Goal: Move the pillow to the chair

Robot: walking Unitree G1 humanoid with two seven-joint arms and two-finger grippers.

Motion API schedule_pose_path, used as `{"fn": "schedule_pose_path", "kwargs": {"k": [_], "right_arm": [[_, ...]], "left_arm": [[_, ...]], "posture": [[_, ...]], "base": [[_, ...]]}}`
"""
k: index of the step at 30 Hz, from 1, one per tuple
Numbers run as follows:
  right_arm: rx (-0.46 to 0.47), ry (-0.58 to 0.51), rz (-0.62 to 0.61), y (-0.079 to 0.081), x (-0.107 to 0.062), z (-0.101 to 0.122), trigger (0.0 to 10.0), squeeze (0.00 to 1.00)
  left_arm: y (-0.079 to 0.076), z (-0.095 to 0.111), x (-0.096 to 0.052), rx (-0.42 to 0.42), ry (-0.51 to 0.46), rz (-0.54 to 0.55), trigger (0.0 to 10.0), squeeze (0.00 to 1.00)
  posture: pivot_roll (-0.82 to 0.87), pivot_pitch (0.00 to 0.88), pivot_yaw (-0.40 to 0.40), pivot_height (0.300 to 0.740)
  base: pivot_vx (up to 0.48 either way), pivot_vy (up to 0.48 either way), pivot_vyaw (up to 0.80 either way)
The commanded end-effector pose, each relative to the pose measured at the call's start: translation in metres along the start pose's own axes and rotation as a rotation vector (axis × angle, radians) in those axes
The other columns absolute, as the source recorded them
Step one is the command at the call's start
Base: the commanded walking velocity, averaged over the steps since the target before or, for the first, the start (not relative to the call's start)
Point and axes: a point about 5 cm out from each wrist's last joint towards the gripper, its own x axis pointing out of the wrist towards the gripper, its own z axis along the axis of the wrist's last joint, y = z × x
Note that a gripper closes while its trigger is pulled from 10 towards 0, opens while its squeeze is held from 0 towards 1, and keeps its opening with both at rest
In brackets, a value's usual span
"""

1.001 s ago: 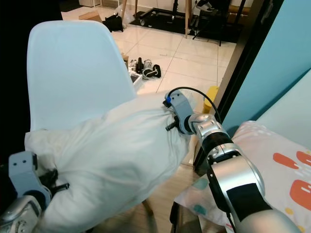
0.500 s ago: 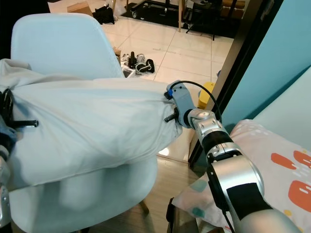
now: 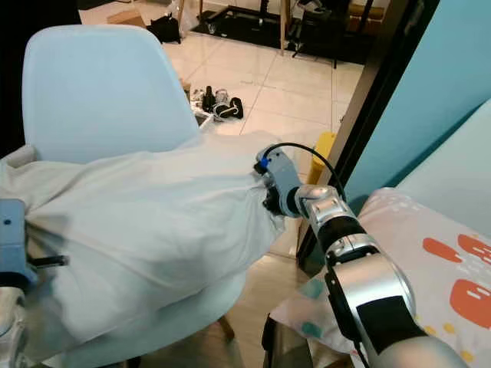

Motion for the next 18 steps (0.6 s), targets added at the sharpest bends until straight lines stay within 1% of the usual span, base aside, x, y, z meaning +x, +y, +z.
{"fn": "schedule_pose_path", "kwargs": {"k": [1, 2, 3, 4, 5, 6, 7, 8, 10, 11, 12, 13, 15, 16, 18], "right_arm": [[0.012, 0.015, 0.0, 0.0, 0.0, -0.004, 10.0, 1.0], [0.013, 0.025, -0.011, -0.002, -0.001, -0.006, 10.0, 1.0], [0.013, 0.025, -0.011, -0.002, -0.001, -0.006, 10.0, 1.0], [0.008, 0.049, -0.053, -0.008, -0.004, -0.01, 10.0, 1.0], [-0.001, 0.089, -0.127, -0.018, -0.01, -0.015, 10.0, 1.0], [-0.001, 0.089, -0.127, -0.018, -0.01, -0.015, 10.0, 1.0], [-0.015, 0.13, -0.197, -0.029, -0.017, -0.021, 10.0, 1.0], [-0.016, 0.154, -0.256, -0.039, -0.025, -0.024, 10.0, 1.0], [-0.016, 0.154, -0.256, -0.039, -0.025, -0.024, 10.0, 1.0], [-0.014, 0.165, -0.286, -0.045, -0.03, -0.026, 10.0, 1.0], [-0.014, 0.165, -0.286, -0.045, -0.03, -0.026, 10.0, 1.0], [-0.016, 0.169, -0.298, -0.05, -0.034, -0.027, 10.0, 1.0], [-0.029, 0.177, -0.355, -0.06, -0.043, -0.029, 10.0, 0.97], [-0.035, 0.18, -0.382, -0.063, -0.046, -0.029, 10.0, 0.97], [-0.035, 0.18, -0.382, -0.063, -0.046, -0.029, 10.0, 0.97]], "left_arm": [[0.02, 0.019, 0.003, 0.056, -0.087, 0.101, 0.0, 0.0], [0.024, 0.023, 0.004, 0.079, -0.108, 0.115, 0.0, 0.0], [0.024, 0.023, 0.004, 0.079, -0.108, 0.115, 0.0, 0.0], [0.03, 0.028, 0.006, 0.107, -0.131, 0.132, 0.0, 0.0], [0.034, 0.033, 0.008, 0.13, -0.152, 0.146, 0.0, 0.0], [0.034, 0.033, 0.008, 0.13, -0.152, 0.146, 0.0, 0.0], [0.038, 0.035, 0.008, 0.152, -0.164, 0.152, 0.0, 0.0], [0.039, 0.033, 0.005, 0.163, -0.151, 0.15, 0.0, 0.0], [0.039, 0.033, 0.005, 0.163, -0.151, 0.15, 0.0, 0.0], [0.039, 0.03, 0.003, 0.167, -0.138, 0.147, 0.0, 0.0], [0.039, 0.03, 0.003, 0.167, -0.138, 0.147, 0.0, 0.0], [0.036, 0.022, -0.002, 0.16, -0.098, 0.133, 0.0, 0.0], [0.022, -0.003, -0.015, 0.089, 0.051, 0.081, 0.0, 0.0], [0.017, -0.012, -0.02, 0.064, 0.107, 0.063, 0.0, 0.0], [0.017, -0.012, -0.02, 0.064, 0.107, 0.063, 0.0, 0.0]], "posture": [[0.11, 0.033, -0.142, 0.436], [0.11, 0.033, -0.142, 0.436], [0.11, 0.033, -0.142, 0.436], [0.11, 0.031, -0.141, 0.436], [0.11, 0.032, -0.141, 0.436], [0.11, 0.032, -0.141, 0.436], [0.11, 0.032, -0.136, 0.436], [0.11, 0.032, -0.136, 0.436], [0.11, 0.032, -0.136, 0.436], [0.11, 0.032, -0.136, 0.436], [0.11, 0.032, -0.136, 0.436], [0.11, 0.034, -0.133, 0.436], [0.11, 0.033, -0.128, 0.436], [0.11, 0.032, -0.128, 0.436], [0.11, 0.032, -0.128, 0.436]], "base": [[0.0, 0.0, 0.0], [0.0, 0.0, 0.0], [0.0, 0.0, 0.0], [0.0, 0.0, 0.0], [0.0, 0.0, 0.0], [0.0, 0.0, 0.0], [0.0, 0.0, 0.0], [0.0, 0.0, 0.0], [0.0, 0.0, 0.0], [0.0, 0.0, 0.0], [0.0, 0.0, 0.0], [0.0, 0.0, 0.0], [0.0, 0.0, 0.0], [0.0, 0.0, 0.0], [0.0, 0.0, 0.0]]}}
